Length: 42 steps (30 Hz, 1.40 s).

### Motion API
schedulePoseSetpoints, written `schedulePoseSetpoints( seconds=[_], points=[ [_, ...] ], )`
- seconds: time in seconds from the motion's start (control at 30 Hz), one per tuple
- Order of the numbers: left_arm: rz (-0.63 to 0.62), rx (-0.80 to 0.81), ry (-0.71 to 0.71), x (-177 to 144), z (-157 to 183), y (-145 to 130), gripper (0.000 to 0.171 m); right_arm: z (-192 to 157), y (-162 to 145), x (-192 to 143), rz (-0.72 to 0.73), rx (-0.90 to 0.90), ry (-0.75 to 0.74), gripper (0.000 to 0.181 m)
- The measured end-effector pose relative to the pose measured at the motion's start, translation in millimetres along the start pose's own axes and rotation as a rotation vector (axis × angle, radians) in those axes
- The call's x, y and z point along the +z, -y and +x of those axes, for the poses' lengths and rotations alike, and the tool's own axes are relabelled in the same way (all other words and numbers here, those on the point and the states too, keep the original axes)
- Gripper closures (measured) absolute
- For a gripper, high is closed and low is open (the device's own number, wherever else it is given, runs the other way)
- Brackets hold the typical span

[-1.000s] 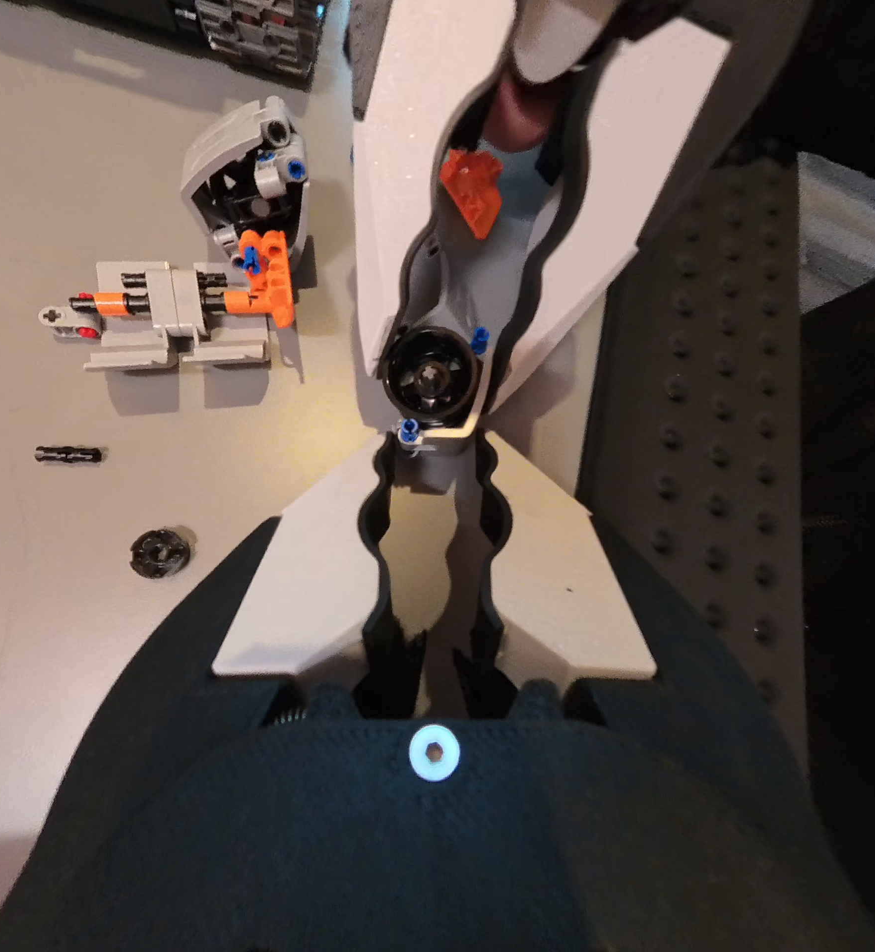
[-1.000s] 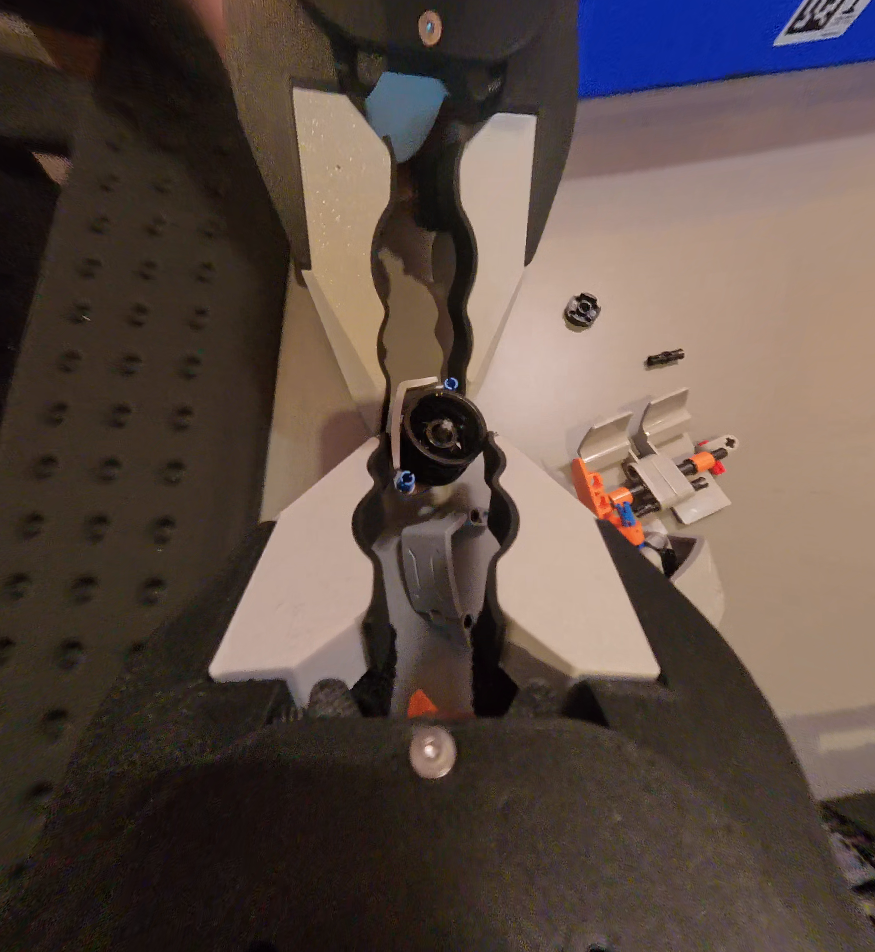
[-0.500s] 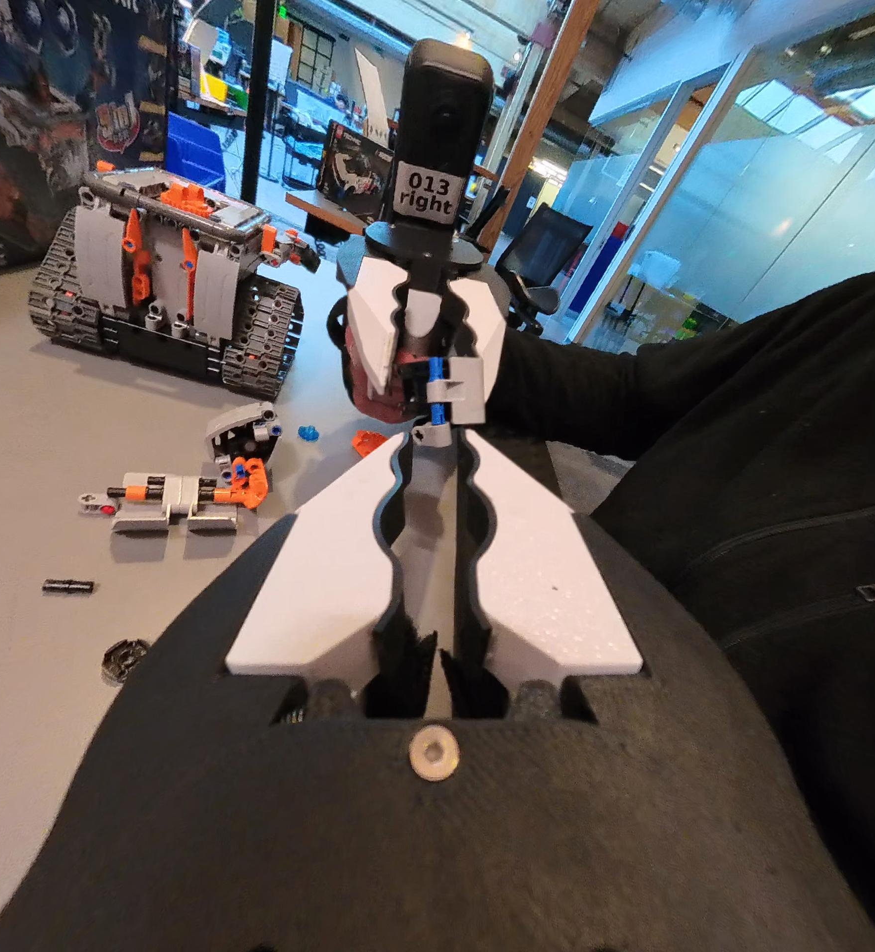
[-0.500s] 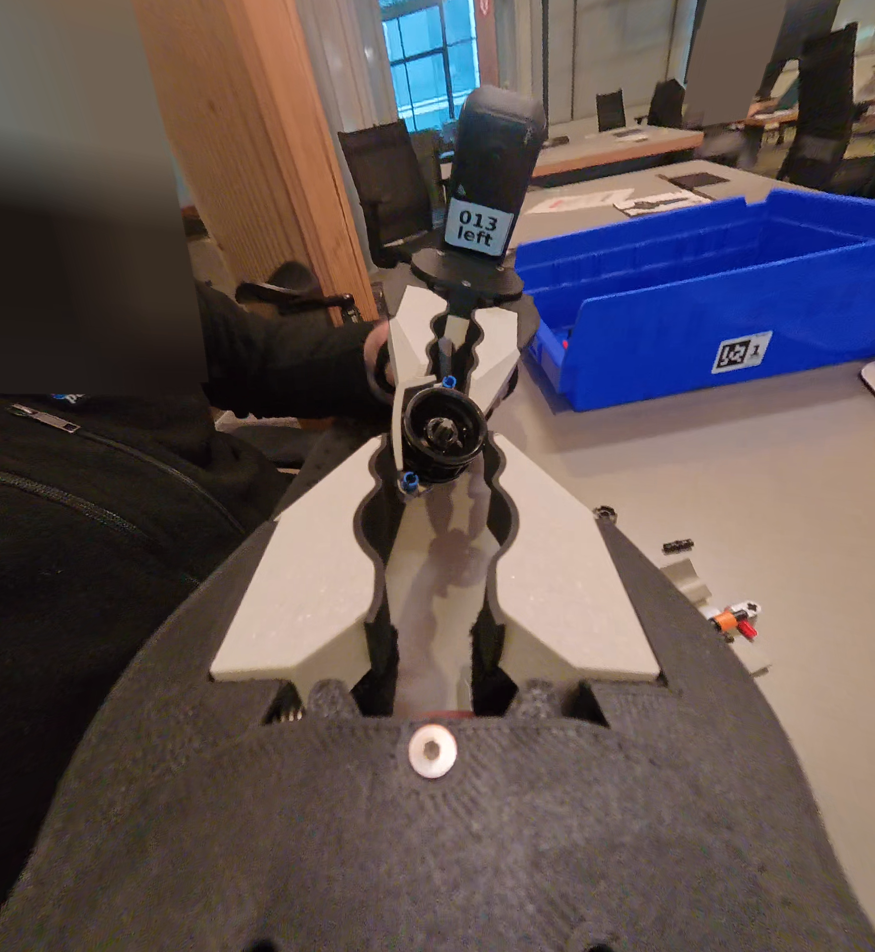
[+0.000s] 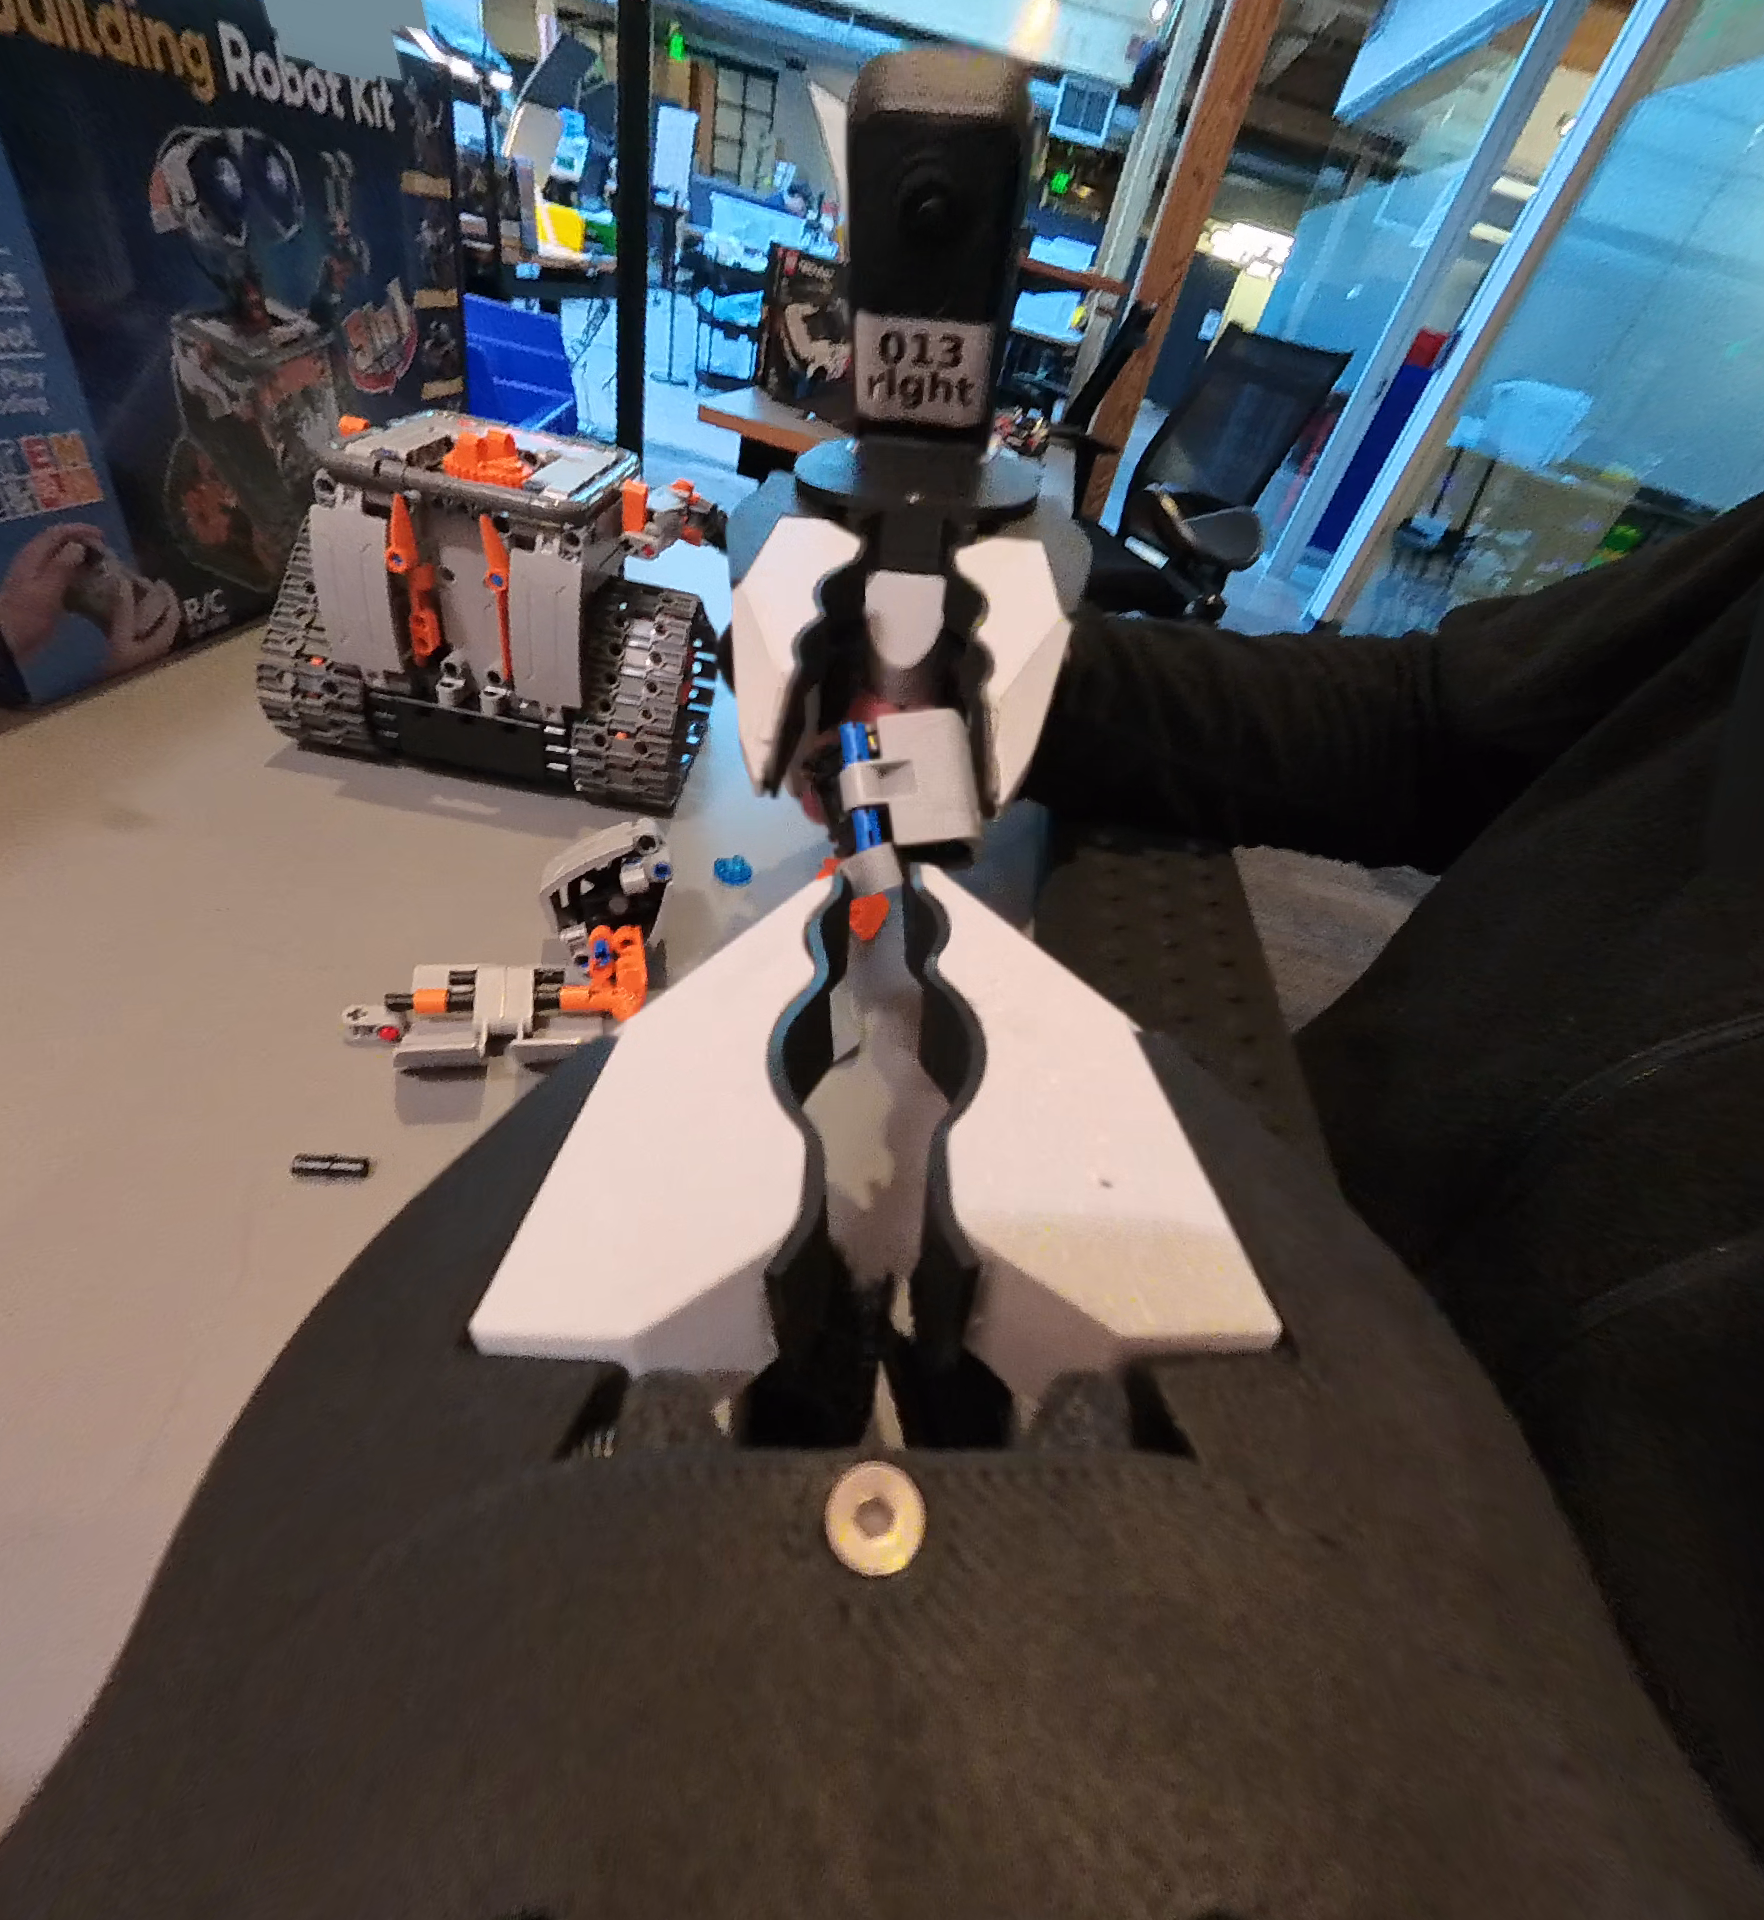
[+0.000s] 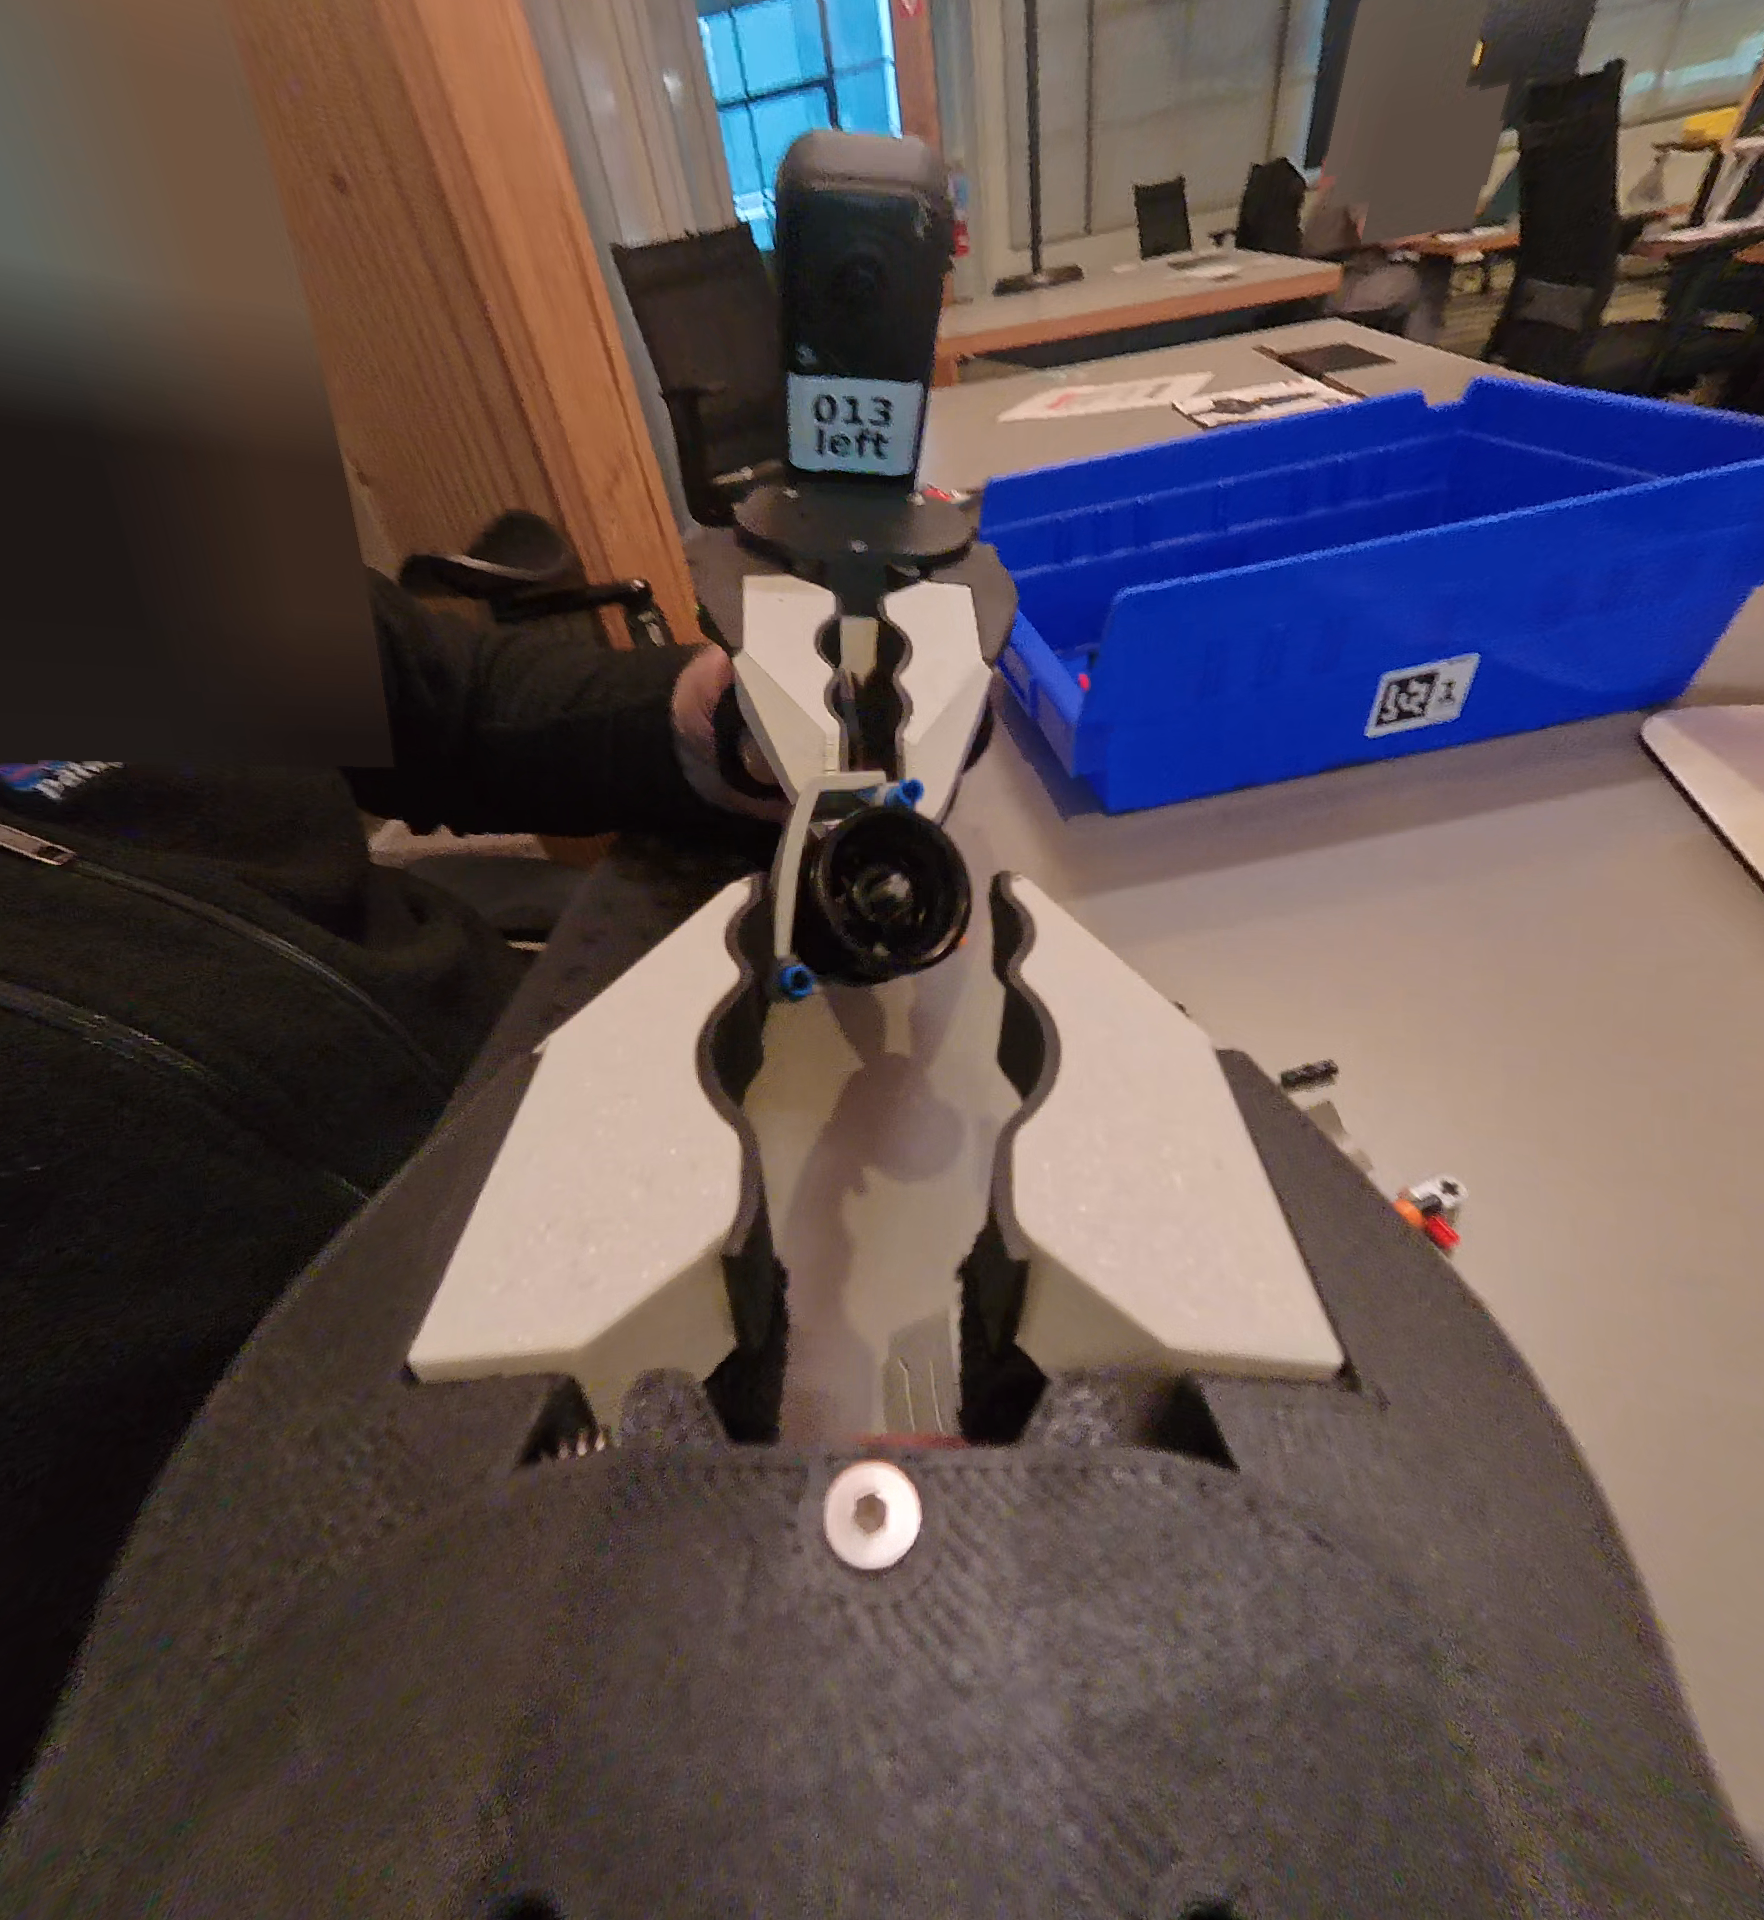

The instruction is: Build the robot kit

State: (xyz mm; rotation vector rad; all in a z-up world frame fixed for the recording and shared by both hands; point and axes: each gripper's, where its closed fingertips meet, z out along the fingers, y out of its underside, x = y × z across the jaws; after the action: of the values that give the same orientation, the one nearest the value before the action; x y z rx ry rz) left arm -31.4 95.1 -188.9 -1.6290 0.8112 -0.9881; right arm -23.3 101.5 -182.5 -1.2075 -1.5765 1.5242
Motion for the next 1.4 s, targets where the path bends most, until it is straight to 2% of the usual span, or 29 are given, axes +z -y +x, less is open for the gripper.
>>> schedulePoseSetpoints(
  seconds=[0.07, 0.2, 0.4, 0.5, 0.57, 0.87, 1.07, 1.27, 1.33, 1.4],
  points=[
    [-0.027, 0.018, 0.042, -1, -5, -4, 0.165, 6, -7, 0, -0.049, -0.018, -0.054, 0.136],
    [-0.102, 0.041, 0.089, 0, -11, -18, 0.165, 8, -19, 3, -0.132, -0.072, -0.102, 0.145],
    [-0.21, 0.195, 0.204, -2, -17, -32, 0.167, 5, -15, -1, -0.131, -0.08, -0.119, 0.148],
    [-0.244, 0.237, 0.269, -4, -23, -35, 0.167, 13, -29, 3, -0.224, -0.098, -0.205, 0.15],
    [-0.259, 0.244, 0.273, -3, -22, -38, 0.167, 13, -40, 8, -0.287, -0.101, -0.225, 0.149],
    [-0.301, 0.253, 0.287, -4, -24, -50, 0.167, 8, -65, 22, -0.389, -0.034, -0.201, 0.154],
    [-0.333, 0.255, 0.306, -6, -25, -58, 0.166, 8, -73, 28, -0.43, -0.01, -0.203, 0.155],
    [-0.335, 0.285, 0.313, -8, -23, -58, 0.167, 8, -69, 26, -0.461, -0.113, -0.199, 0.156],
    [-0.351, 0.301, 0.338, -8, -25, -59, 0.167, 10, -70, 27, -0.468, -0.093, -0.209, 0.155],
    [-0.384, 0.317, 0.387, -10, -31, -62, 0.167, 13, -74, 26, -0.482, -0.029, -0.226, 0.147]
  ],
)
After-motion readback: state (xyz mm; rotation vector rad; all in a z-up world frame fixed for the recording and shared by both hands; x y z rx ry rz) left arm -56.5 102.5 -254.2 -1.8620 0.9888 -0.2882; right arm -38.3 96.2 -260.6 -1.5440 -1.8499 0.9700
